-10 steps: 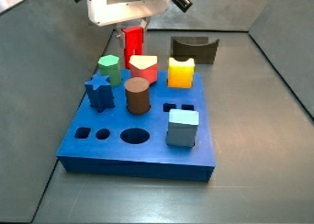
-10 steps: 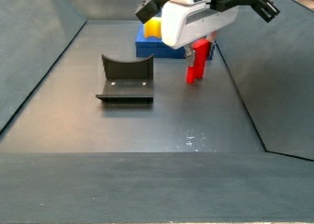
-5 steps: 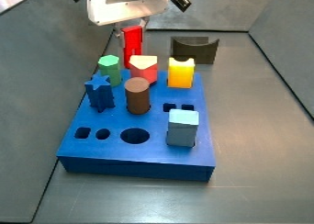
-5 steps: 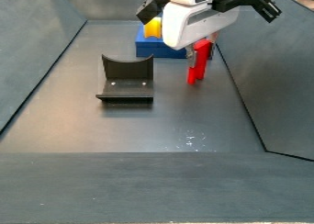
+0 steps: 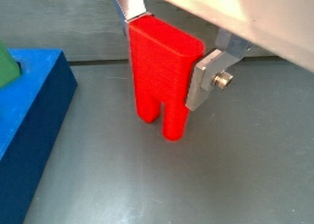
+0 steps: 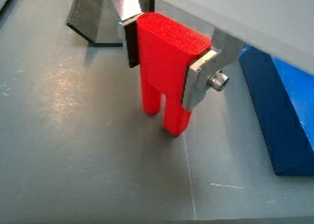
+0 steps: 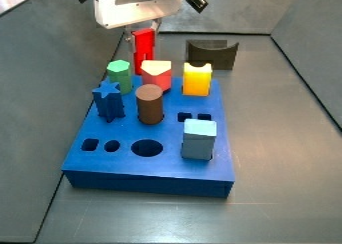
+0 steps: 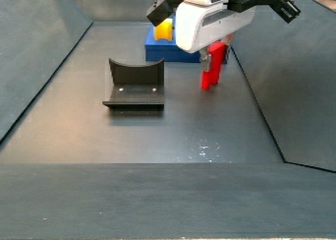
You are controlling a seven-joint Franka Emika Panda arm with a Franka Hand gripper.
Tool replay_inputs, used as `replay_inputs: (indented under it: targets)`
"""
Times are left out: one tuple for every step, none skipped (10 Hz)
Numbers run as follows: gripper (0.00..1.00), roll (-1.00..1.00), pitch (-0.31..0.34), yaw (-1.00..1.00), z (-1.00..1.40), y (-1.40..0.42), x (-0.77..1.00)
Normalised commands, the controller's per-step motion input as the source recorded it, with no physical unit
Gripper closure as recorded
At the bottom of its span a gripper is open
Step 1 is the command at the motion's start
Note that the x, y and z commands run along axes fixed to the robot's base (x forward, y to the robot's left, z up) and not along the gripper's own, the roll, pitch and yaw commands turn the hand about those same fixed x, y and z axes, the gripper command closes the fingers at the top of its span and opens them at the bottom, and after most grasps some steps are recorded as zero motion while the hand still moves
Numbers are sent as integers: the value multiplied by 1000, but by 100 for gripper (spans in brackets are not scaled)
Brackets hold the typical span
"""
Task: Pick up the square-circle object. Move up. Move to above the board. Insert the square-circle object.
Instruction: Pick up the square-circle object, then move up.
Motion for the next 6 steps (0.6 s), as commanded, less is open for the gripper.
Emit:
replay_inputs:
  targets:
    - [100,0,0,0,0,0,0]
    - [100,0,0,0,0,0,0]
    - [100,0,0,0,833,0,0]
    - [100,-1,-2,-30,822,-44,36]
    - [100,-5,19,-31,771,-50,19]
    - [100,-14,44,-16,616,-31,9]
